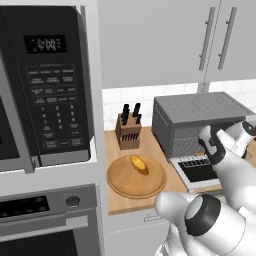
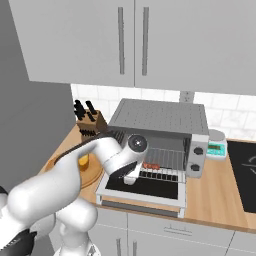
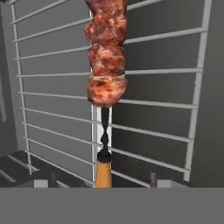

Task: Pick up the kebab skewer and baguette bread, and place them inside the toaster oven. Close the toaster oven door and start by setting the timer.

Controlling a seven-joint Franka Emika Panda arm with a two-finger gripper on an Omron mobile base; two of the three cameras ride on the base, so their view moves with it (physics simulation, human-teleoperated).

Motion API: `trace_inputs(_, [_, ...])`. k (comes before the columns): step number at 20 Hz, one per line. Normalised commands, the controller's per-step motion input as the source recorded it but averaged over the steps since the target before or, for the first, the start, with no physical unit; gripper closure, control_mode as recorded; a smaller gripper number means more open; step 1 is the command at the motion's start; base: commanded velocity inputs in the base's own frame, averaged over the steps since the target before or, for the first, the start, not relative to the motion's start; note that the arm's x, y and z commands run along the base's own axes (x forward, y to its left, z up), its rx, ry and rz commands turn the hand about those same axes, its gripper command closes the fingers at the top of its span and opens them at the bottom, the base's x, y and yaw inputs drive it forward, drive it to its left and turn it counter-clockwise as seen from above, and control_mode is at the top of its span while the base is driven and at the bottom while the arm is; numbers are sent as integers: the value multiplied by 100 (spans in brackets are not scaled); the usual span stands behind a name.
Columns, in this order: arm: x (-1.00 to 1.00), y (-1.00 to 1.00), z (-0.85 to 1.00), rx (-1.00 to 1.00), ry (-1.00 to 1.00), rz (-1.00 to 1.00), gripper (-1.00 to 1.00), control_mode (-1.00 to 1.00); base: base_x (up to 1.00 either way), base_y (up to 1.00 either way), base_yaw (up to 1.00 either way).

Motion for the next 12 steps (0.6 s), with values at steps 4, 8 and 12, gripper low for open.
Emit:
trace_inputs(4, [-60, 0, 0, 7, 29, -11, -100, -100, 0, 0, 0])
trace_inputs(8, [-42, 5, 39, 9, 6, -5, -100, -100, 0, 0, 0])
trace_inputs(12, [-67, 67, 43, 4, 2, 6, -100, -100, 0, 0, 0])
